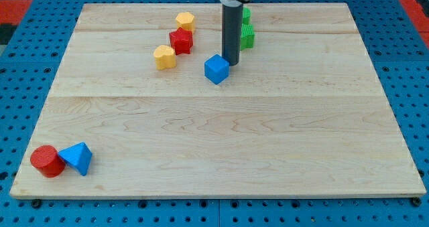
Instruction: Slide blue cube to the top right of the blue triangle
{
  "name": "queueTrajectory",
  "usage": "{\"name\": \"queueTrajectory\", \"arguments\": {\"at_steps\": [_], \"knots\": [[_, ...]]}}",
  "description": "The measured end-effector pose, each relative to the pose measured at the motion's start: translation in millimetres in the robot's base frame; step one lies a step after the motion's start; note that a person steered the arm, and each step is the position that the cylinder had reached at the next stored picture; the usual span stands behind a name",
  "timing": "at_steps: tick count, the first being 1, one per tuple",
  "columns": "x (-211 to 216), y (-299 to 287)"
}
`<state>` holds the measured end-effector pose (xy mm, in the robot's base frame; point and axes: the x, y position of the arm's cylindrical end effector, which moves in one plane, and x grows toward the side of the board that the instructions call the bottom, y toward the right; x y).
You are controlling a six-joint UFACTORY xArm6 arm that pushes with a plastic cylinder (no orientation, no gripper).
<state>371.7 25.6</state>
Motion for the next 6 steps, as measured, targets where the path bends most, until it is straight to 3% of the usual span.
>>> {"name": "queueTrajectory", "arguments": {"at_steps": [3, 6], "knots": [[66, -79], [75, -163]]}}
